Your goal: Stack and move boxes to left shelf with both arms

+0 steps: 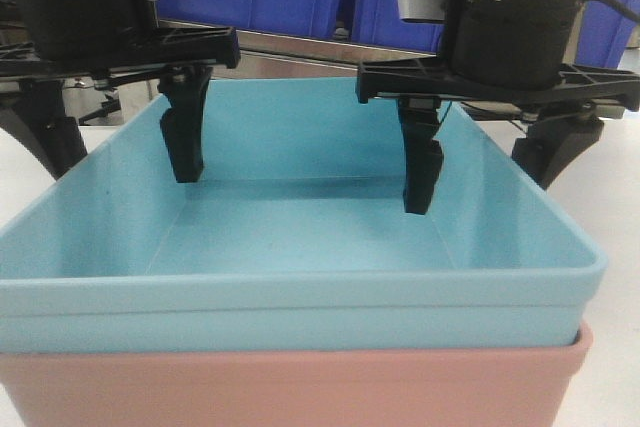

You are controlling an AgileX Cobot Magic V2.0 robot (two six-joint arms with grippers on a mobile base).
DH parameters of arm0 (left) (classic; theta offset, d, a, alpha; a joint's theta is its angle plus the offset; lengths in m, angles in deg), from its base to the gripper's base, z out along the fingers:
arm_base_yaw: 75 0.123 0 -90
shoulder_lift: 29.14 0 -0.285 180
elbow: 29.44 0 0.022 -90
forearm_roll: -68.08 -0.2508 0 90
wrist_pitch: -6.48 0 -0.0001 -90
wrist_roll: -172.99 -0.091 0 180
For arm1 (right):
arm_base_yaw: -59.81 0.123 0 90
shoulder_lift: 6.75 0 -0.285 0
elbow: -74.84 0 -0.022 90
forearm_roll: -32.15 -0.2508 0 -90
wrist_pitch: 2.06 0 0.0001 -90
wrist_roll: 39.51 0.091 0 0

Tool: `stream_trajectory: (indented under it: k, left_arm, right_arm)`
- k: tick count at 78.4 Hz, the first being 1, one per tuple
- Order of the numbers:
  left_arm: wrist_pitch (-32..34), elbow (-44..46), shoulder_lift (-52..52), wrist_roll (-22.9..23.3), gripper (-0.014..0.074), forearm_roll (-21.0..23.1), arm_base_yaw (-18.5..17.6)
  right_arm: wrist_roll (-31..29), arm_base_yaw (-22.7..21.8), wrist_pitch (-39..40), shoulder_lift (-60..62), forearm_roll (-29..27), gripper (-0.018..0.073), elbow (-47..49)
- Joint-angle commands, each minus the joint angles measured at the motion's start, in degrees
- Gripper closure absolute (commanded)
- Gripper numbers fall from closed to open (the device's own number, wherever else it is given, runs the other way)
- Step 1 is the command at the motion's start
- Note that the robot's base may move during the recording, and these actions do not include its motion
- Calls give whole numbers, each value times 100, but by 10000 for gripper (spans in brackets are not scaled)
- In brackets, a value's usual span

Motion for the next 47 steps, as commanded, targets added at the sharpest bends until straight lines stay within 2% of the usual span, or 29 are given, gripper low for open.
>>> stream_trajectory:
  k: [1, 47]
  left_arm:
    - [104, 171, -131, -40, 192, 63, -1]
    - [61, 125, 26, -54, 192, -33, -1]
  right_arm:
    - [40, -7, 177, 240, 27, 60, 170]
    - [19, -7, 165, -30, 27, 60, 170]
